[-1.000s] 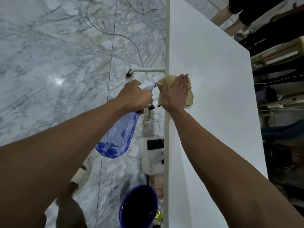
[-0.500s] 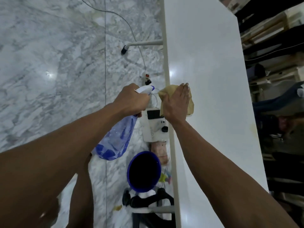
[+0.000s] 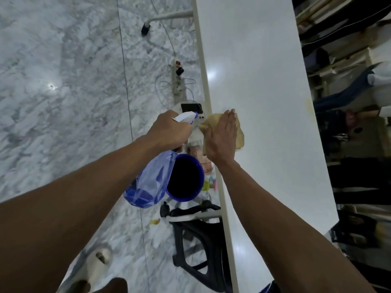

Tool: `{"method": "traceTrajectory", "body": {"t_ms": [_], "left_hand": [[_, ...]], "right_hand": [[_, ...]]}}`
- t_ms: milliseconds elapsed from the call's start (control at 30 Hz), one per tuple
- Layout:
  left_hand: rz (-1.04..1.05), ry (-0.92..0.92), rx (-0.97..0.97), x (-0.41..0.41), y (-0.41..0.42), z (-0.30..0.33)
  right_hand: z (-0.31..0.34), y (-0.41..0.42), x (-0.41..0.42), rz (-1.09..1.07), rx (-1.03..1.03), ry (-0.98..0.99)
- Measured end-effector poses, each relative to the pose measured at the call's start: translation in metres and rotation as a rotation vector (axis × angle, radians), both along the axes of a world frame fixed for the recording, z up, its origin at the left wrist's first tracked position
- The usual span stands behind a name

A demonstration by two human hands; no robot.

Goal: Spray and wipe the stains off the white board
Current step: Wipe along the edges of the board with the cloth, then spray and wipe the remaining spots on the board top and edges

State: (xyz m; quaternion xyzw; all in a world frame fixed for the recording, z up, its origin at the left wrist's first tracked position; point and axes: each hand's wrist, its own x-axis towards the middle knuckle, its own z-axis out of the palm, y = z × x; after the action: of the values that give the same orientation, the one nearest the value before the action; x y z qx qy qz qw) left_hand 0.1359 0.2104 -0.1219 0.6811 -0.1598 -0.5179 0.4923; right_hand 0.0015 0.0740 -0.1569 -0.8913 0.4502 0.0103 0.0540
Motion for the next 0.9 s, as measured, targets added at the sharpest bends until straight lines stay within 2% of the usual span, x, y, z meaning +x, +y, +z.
{"method": "traceTrajectory", "body": {"t_ms": [200,333,500,700,900], "left_hand": [[-0.005,-0.018,-0.013,-0.079,0.05,0.006],[-0.021,-0.034,0.046,-0.142,0.078,0.008],[-0.047,0.031,0.076,-0.203,0.102,0.012],[-0.053,0.017,0.086,-0.247,0.117,0.018],[-0.02,-0.047,0.081,-0.274,0.136,0.022]], "right_hand": [[-0.003,0.054,-0.084,-0.036,-0.029,-0.005],[-0.003,0.082,-0.14,-0.01,-0.031,0.01],[-0.002,0.115,-0.199,-0.015,-0.045,0.024],[0.004,0.131,-0.22,-0.043,0.005,0.014],[-0.001,0.158,-0.258,-0.02,-0.051,0.019]]}}
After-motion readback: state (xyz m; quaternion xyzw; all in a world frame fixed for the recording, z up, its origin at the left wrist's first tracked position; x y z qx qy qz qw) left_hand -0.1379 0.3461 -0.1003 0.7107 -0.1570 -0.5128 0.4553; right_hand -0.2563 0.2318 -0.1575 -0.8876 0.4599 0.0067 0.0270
